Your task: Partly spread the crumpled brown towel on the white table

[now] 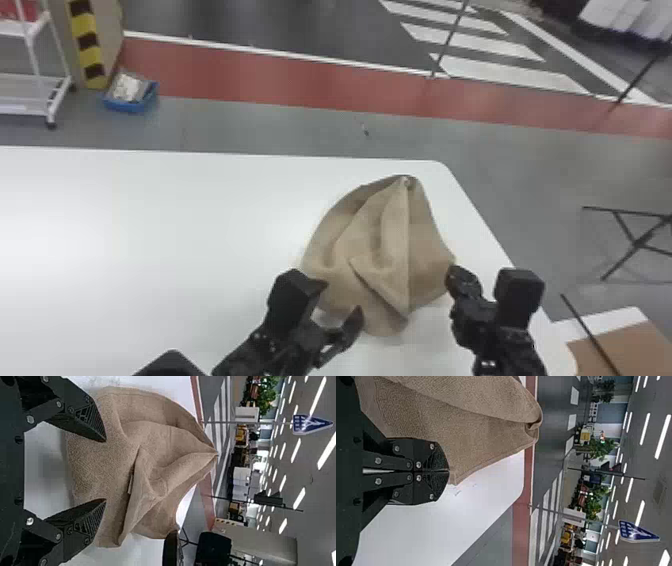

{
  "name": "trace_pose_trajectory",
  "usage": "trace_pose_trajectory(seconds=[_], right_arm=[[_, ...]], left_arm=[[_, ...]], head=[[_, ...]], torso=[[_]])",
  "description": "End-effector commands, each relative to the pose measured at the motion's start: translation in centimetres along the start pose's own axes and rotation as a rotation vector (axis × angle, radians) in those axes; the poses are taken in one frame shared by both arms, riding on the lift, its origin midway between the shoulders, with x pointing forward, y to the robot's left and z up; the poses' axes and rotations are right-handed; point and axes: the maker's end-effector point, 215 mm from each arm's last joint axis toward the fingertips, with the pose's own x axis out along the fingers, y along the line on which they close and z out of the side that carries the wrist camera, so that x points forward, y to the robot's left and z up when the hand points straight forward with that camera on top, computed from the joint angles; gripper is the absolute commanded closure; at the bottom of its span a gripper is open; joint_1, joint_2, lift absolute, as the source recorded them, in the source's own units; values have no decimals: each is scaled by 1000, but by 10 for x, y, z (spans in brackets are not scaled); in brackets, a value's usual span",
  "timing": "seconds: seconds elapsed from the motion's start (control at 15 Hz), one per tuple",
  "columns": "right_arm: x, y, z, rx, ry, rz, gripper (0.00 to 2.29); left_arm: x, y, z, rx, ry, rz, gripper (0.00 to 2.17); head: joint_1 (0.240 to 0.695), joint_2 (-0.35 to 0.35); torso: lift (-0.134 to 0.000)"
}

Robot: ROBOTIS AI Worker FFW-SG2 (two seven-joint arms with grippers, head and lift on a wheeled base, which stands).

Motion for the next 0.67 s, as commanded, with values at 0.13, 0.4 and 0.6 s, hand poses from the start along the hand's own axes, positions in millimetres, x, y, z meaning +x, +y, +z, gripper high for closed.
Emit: trace_pose_trajectory(seconds=[0.13, 0.4, 0.6], right_arm=[[-1, -2, 2, -1, -9, -2, 1305], [-2, -3, 6, 5, -27, -4, 1305], [-2, -4, 8, 5, -34, -3, 1305]], left_arm=[[7, 0, -7, 25, 18, 18, 650], [8, 11, -5, 34, 14, 60, 1308], [7, 18, -5, 32, 13, 77, 1602]], head=[[695, -350], [695, -350], [695, -350]], torso=[[-124], [-124], [-124]])
